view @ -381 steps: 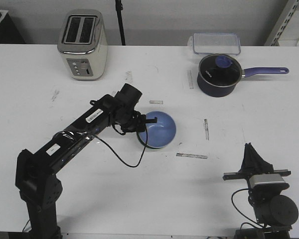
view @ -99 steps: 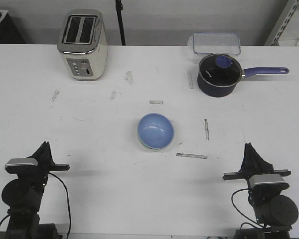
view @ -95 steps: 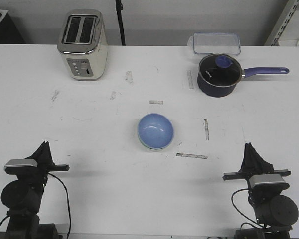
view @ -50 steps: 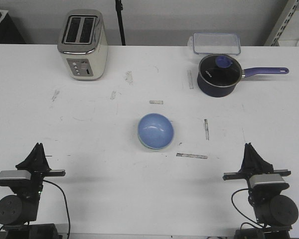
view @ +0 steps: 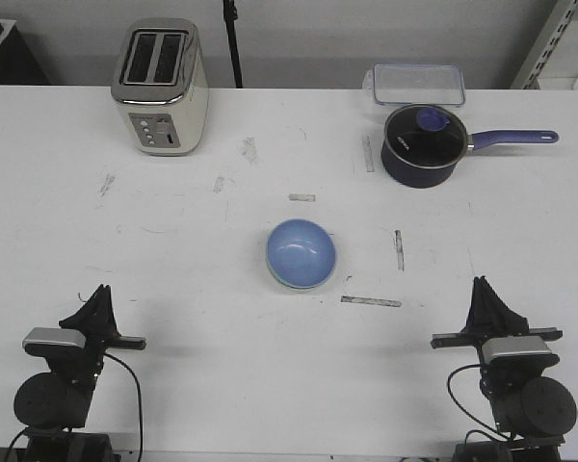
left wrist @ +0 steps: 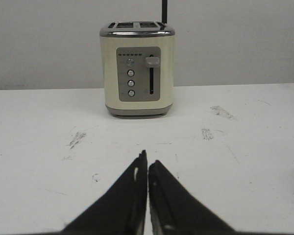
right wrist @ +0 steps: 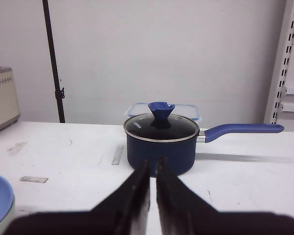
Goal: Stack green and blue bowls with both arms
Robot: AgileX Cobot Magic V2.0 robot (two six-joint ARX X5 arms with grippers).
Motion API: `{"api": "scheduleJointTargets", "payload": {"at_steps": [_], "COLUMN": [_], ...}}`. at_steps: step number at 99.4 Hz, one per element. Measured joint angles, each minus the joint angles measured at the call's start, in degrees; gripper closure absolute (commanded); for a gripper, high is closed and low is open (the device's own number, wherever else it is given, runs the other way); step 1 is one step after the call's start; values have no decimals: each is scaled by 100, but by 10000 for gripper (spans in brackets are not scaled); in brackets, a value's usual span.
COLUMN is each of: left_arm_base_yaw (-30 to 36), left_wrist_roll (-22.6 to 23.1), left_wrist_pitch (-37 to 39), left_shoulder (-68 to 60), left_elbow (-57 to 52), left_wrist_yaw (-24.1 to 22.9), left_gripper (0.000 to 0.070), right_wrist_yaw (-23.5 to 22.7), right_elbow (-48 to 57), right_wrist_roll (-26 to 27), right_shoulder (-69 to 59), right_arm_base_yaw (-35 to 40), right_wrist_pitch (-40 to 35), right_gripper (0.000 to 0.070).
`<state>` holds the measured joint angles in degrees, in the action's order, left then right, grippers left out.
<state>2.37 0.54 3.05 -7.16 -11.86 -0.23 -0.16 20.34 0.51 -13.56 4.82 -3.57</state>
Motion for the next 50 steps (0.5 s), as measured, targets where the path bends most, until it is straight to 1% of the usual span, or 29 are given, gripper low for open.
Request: {"api": "scheduleJointTargets", "payload": {"at_steps": [19,36,50], "left_arm_base_yaw": [-39,-44,-77], "left_wrist_roll": [0,0,2], "left_wrist_pitch": [356,398,428], "left_shoulder": [271,568,688], "left_elbow": [581,979,990], "left_wrist_yaw": [0,0,-2], "left_gripper": [699,699,699], "right_wrist_yaw": [2,2,2], "right_elbow": [0,0,0], "right_wrist_roll": [0,0,0], "right_shoulder": [0,0,2], "right_arm_base_yaw": [0,0,0], "right_wrist_pitch": [-2,0,0], "right_gripper": [685,685,685]}}
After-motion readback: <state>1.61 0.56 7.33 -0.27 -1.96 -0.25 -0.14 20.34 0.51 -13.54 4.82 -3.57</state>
